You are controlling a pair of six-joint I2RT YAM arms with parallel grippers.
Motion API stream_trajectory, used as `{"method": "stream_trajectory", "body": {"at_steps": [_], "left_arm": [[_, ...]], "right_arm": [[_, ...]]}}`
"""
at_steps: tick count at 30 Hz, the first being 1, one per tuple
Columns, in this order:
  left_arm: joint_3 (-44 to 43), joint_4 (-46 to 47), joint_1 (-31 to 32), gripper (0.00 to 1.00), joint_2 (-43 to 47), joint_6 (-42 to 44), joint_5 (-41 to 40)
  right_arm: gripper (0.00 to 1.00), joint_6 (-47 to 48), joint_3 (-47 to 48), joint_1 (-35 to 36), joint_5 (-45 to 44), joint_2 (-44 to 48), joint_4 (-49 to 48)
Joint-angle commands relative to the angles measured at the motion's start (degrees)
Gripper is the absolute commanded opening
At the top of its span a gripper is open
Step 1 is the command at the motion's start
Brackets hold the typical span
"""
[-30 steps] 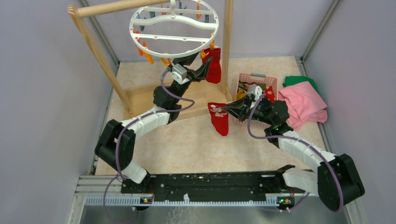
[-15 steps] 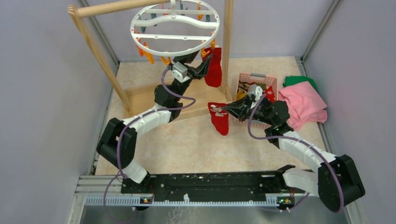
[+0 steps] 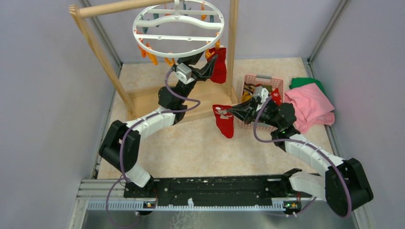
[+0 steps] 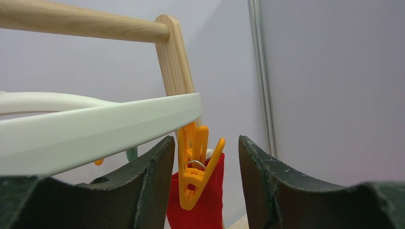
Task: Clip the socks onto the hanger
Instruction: Open the clamp at the hanger.
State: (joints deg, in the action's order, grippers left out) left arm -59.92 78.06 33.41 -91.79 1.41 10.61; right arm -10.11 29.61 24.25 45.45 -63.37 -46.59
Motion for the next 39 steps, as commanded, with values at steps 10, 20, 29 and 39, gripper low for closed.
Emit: {"method": "stream_trajectory", "body": {"at_steps": [10,20,29,39], "left_arm": [[-2.8,4.9,0.3,0.53,-0.3,-1.3,-1.2],[-2.7,4.0,0.3,0.25,0.3,-4.1,-1.9],[-1.9,1.8,0.3,0.18,2.5,-7.1,-2.0],[-0.8,0.0,0.2,0.18,3.9,-9.0,-2.4]], "right_arm": [[0.00,0.6,-0.3,0.3,-0.2,1.7,-1.0],[0.00,0.9,-0.3,0.4,-0.4,1.8,-0.7],[0.00,0.5,1.3,-0.1,-0.8,0.7,0.2],[0.00,-13.9,16.3,-0.9,4.9,-14.8,-8.2]]}}
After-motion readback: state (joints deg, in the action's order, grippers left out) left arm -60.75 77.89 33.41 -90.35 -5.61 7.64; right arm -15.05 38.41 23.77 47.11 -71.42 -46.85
